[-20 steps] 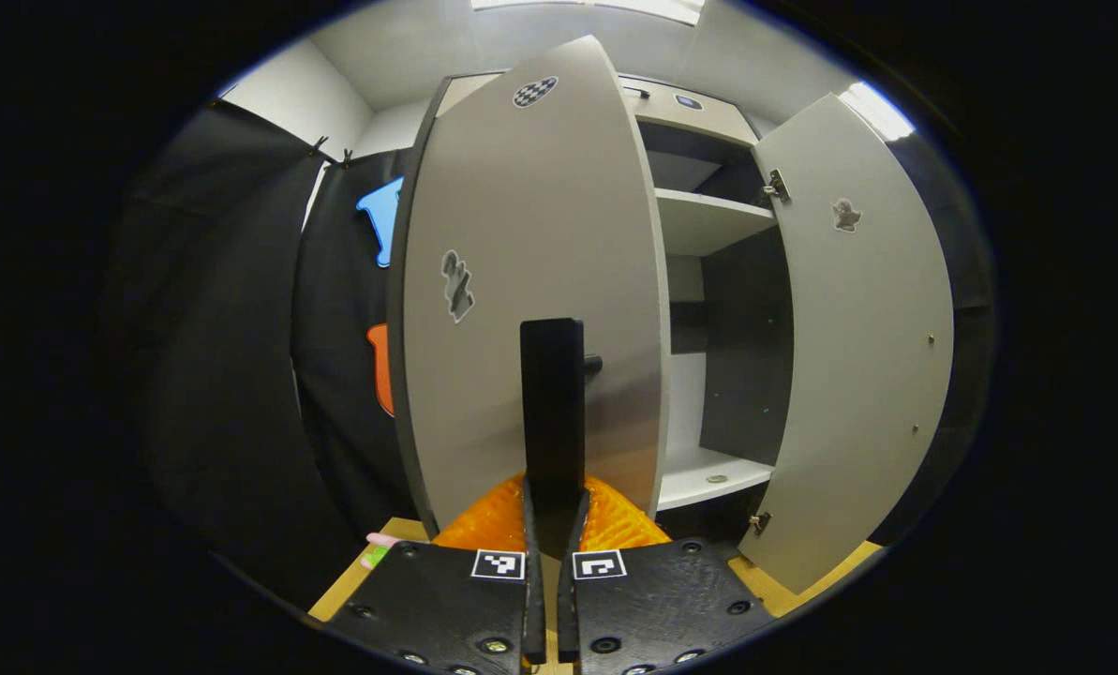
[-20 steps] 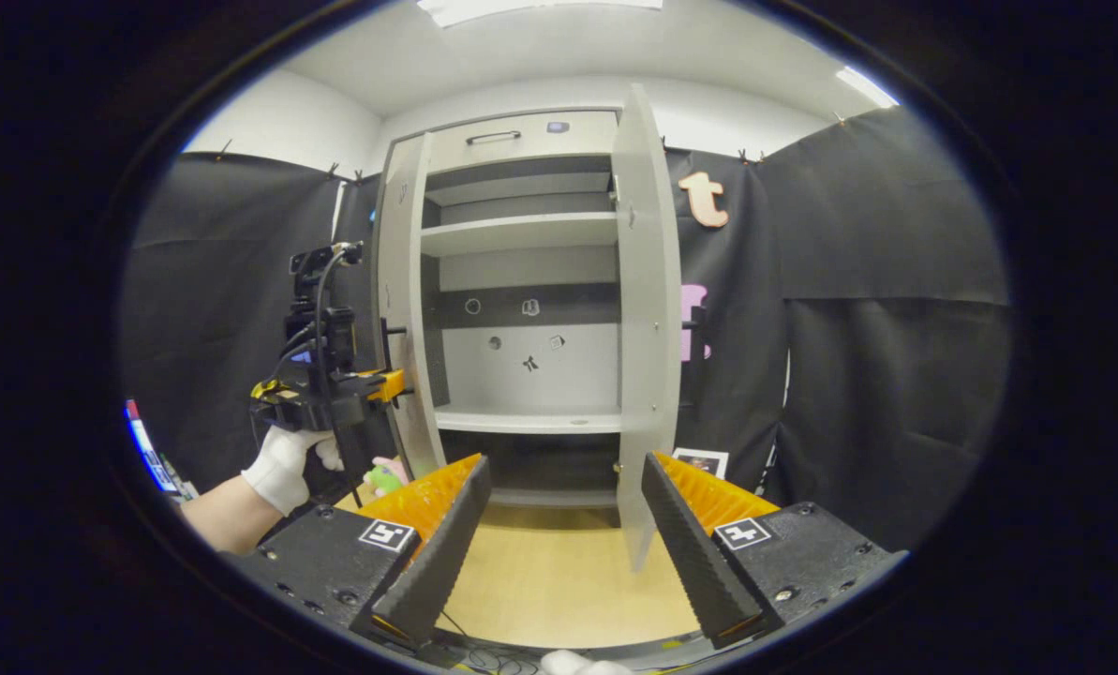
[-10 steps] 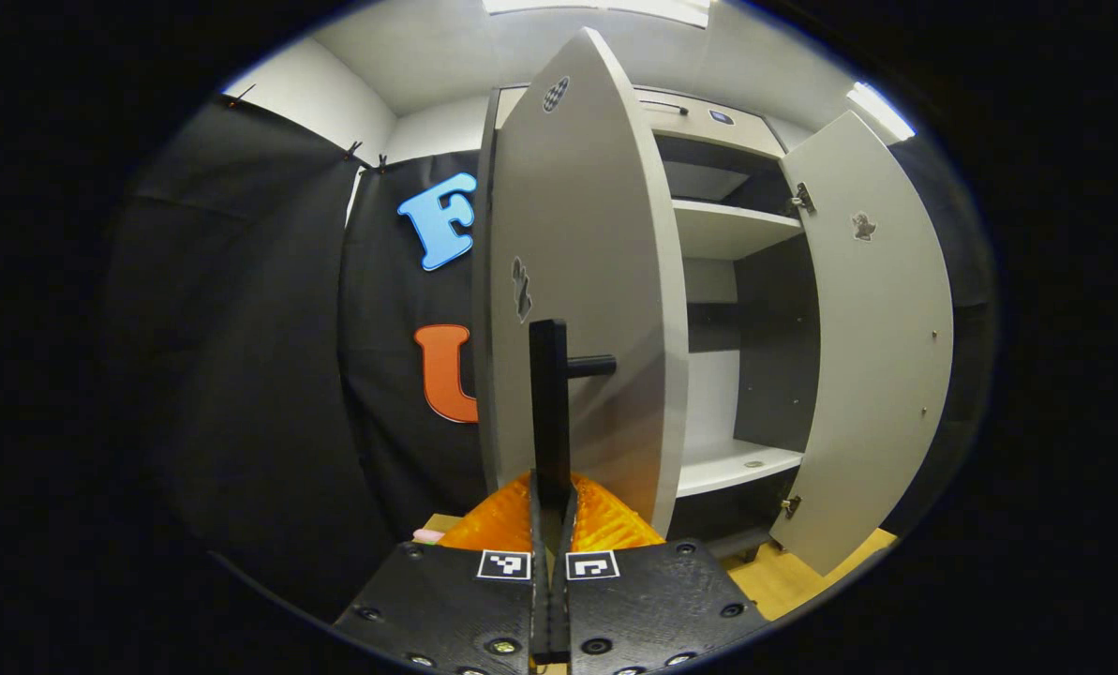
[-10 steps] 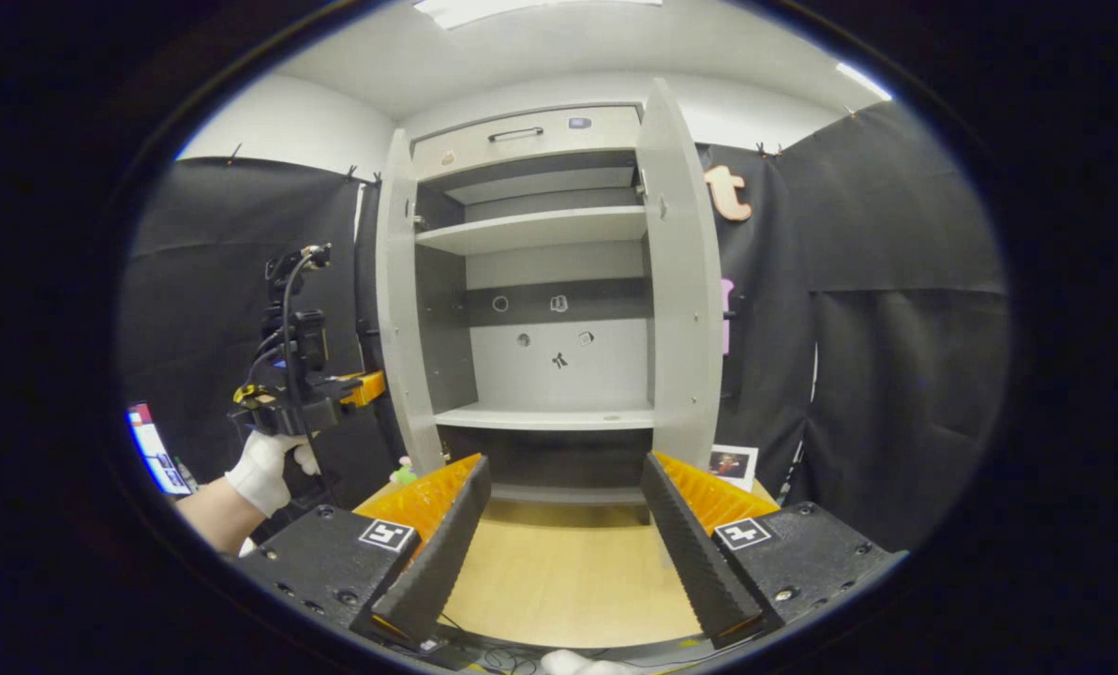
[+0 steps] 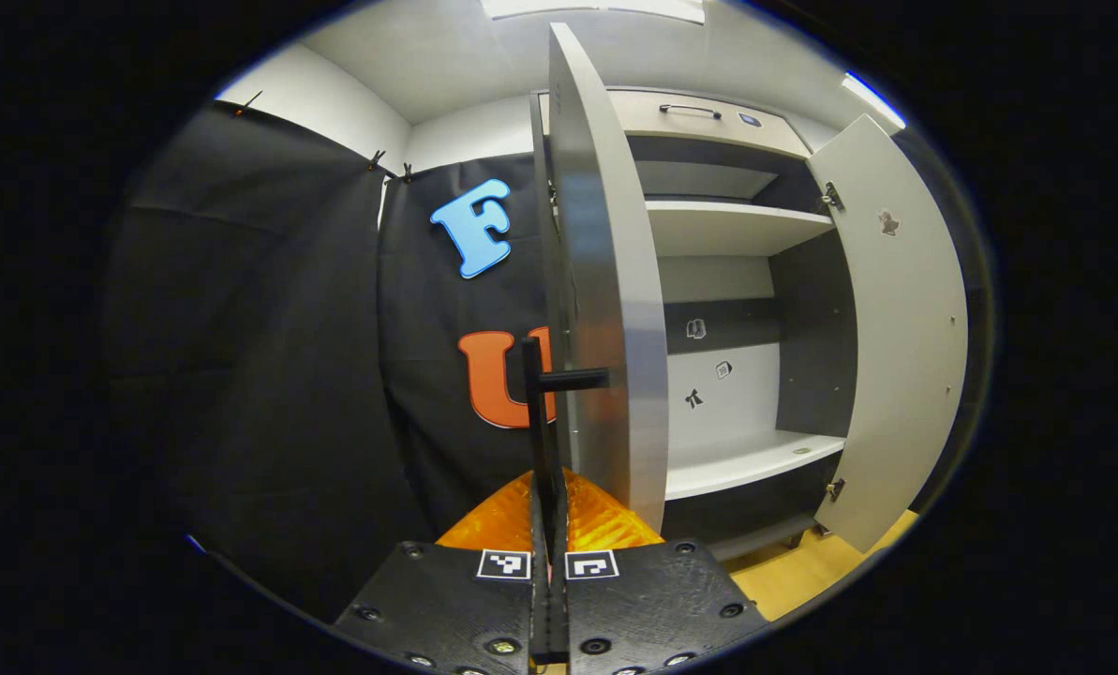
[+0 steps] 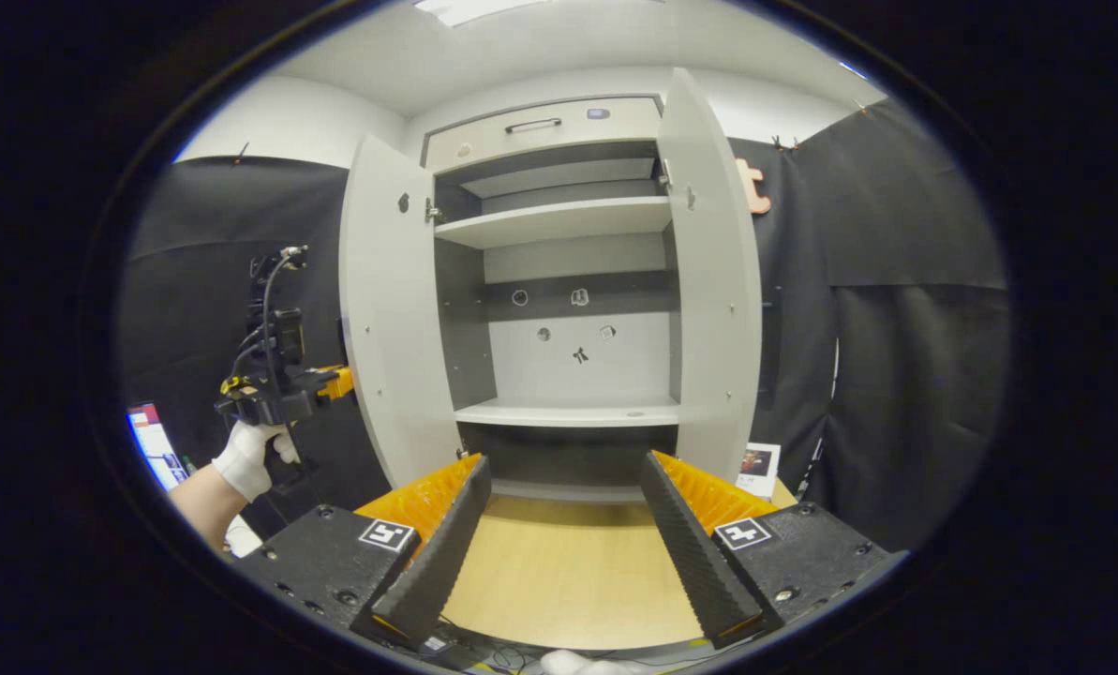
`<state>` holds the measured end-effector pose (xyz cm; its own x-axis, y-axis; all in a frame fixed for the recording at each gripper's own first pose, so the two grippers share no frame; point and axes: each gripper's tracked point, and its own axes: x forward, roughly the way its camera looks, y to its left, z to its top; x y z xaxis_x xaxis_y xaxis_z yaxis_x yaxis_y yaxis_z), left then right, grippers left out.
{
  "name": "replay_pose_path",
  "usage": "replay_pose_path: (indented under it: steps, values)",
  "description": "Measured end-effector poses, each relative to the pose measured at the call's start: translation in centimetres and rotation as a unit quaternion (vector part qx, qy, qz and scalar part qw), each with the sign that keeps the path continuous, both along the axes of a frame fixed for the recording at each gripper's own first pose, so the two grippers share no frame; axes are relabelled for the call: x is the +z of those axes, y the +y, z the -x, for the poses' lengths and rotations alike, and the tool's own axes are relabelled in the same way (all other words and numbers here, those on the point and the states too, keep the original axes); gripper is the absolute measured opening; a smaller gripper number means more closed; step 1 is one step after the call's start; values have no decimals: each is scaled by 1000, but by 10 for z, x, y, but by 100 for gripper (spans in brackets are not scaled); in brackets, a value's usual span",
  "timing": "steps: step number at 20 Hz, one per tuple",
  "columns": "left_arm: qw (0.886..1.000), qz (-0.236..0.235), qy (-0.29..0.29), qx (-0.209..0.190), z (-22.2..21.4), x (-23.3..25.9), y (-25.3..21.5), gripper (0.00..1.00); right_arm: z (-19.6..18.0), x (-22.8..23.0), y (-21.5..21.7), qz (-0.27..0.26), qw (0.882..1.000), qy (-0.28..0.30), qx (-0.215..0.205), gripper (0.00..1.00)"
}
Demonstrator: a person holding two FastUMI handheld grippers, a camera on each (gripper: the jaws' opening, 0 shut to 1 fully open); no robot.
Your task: Open the right door of the double-door shoe cabinet with the right hand, and open the left door with the left hand.
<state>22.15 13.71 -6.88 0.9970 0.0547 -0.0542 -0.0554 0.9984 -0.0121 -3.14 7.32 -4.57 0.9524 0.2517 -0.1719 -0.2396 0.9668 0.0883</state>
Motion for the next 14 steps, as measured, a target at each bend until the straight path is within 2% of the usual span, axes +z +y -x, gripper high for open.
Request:
replay_pose_path:
  steps: [4,8,14]
  values:
    - [1000,25,-1,-10,-1,-1,14,0,0,-2,5,0,1000,3,6,100]
    - [999,29,-1,-29,-4,-3,18,0,-2,-4,2,2,1000,5,2,100]
    - [999,25,0,-29,-3,-4,19,0,-2,-6,0,7,1000,8,1,100]
